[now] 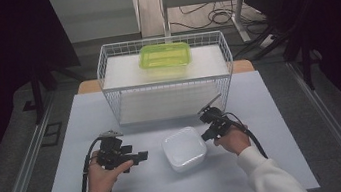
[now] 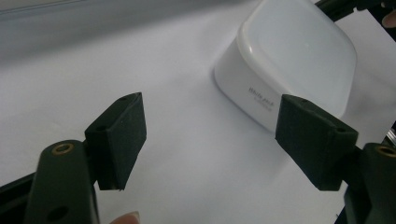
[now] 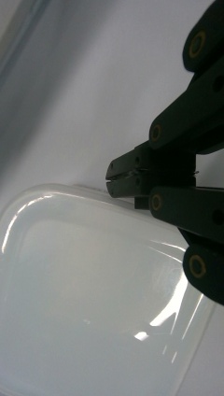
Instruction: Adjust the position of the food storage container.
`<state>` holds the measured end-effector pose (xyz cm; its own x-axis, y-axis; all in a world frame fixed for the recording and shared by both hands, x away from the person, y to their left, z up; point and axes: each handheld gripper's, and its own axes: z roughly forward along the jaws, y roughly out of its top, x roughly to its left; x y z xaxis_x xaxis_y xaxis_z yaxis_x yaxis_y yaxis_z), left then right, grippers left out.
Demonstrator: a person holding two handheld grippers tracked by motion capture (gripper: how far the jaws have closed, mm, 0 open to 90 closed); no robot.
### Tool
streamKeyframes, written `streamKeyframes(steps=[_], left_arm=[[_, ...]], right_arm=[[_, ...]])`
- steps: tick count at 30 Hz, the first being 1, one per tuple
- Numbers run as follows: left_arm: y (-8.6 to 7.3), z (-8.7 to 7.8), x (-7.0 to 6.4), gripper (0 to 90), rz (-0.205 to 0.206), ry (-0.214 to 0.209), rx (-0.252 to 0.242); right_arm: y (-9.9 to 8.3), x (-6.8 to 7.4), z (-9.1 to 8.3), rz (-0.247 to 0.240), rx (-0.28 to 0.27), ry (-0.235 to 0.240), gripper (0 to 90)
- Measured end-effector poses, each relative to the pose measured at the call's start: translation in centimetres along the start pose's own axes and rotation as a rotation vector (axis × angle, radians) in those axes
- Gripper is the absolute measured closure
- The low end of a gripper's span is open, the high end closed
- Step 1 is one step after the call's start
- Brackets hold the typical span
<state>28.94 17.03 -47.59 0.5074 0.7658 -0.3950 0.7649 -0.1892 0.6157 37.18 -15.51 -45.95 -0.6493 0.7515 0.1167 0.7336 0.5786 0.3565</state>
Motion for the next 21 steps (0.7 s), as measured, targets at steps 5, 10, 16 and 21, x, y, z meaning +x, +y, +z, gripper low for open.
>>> streamKeyframes(steps=[5,10,16,21], left_arm=[[0.0,-0.1,0.1,24.1,-0.001,0.002,-0.001],[-0.1,-0.2,0.2,24.1,-0.011,0.006,-0.005],[-0.1,0.0,0.2,24.1,-0.011,0.006,0.003],[-0.1,0.1,0.1,24.1,-0.01,0.006,0.006]], right_arm=[[-0.1,0.7,0.3,-0.01,0.006,0.027,89.2],[-0.8,0.5,0.1,-0.018,-0.005,0.049,89.1],[-1.7,0.9,-0.1,-0.046,-0.002,0.068,89.2],[-2.2,1.2,-0.1,-0.051,0.001,0.078,89.1]])
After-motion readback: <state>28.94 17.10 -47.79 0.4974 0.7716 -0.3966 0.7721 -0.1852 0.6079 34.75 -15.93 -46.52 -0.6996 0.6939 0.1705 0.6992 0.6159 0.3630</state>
